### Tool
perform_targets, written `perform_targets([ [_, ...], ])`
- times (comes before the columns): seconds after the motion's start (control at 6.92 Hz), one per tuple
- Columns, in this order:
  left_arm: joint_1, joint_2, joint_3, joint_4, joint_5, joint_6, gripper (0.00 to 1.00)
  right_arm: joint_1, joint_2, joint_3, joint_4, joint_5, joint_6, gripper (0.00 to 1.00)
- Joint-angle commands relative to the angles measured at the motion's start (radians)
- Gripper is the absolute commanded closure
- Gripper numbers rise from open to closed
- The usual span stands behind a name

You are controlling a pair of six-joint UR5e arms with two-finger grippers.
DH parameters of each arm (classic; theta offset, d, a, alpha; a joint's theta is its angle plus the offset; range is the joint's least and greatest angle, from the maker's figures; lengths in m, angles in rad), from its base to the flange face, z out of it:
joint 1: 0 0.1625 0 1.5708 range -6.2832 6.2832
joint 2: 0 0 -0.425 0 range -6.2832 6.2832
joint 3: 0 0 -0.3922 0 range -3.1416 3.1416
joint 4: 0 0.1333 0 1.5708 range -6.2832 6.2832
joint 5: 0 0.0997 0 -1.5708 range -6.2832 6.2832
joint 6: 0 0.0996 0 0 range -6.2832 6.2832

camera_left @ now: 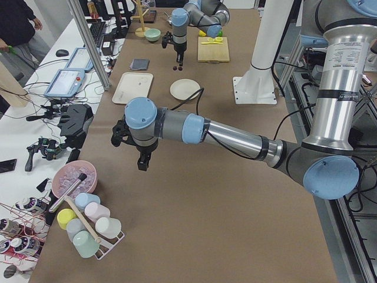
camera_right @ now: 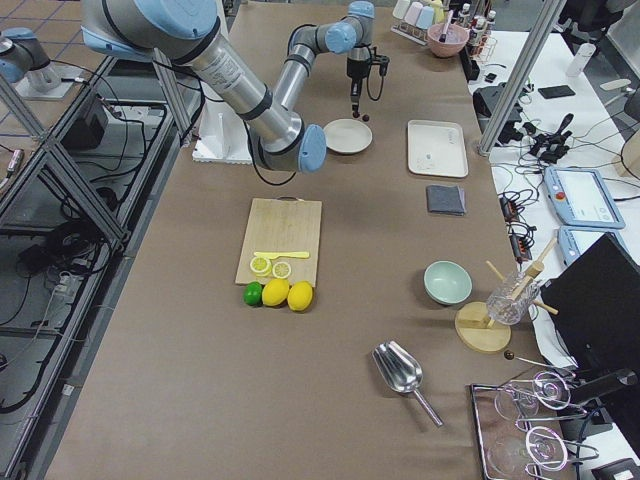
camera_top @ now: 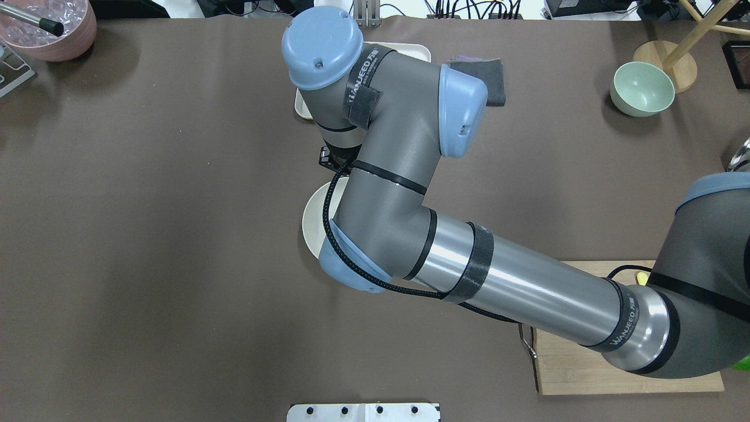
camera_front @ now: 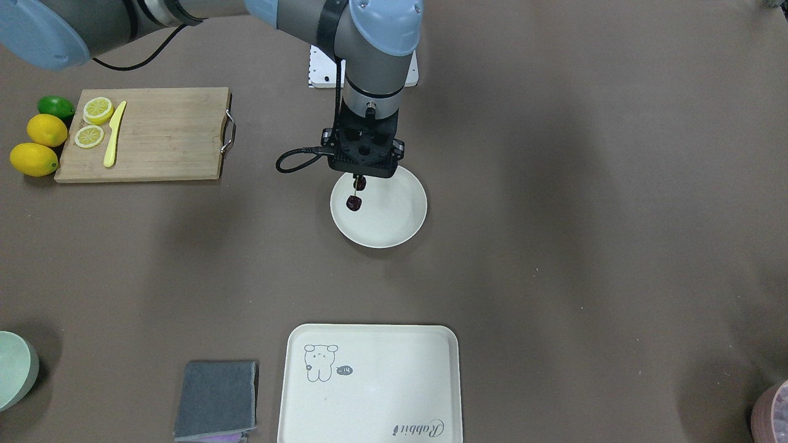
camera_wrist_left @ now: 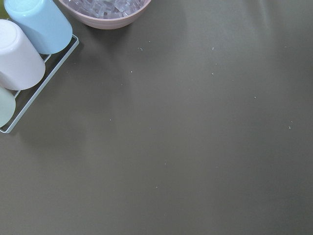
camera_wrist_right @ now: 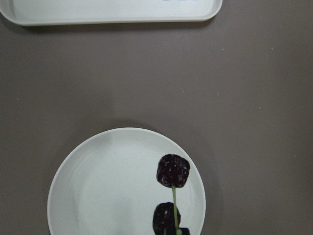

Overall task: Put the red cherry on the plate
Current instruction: 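Carry the cherries with the right gripper over the white plate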

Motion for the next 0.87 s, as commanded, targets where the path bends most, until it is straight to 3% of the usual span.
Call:
perform_targets([
  [0.0, 0.000, 0.002, -0.001, 0.000, 0.000, -0.004, 0.02, -0.091, -0.041, -0.020, 0.076, -0.068, 0.078, 1.00],
  [0.14, 0.000, 0.005, -0.001, 0.000, 0.000, -0.007, 0.02, -0.136, -0.060, -0.030, 0.116, -0.124, 0.097, 1.00],
  [0.58, -0.001, 0.011, -0.003, 0.000, 0.000, -0.007, 0.02, -0.161, -0.083, -0.141, 0.283, -0.164, 0.133, 1.00],
  [0.72, -0.003, 0.011, -0.003, 0.000, 0.000, -0.007, 0.02, -0.164, -0.083, -0.144, 0.288, -0.169, 0.133, 1.00],
])
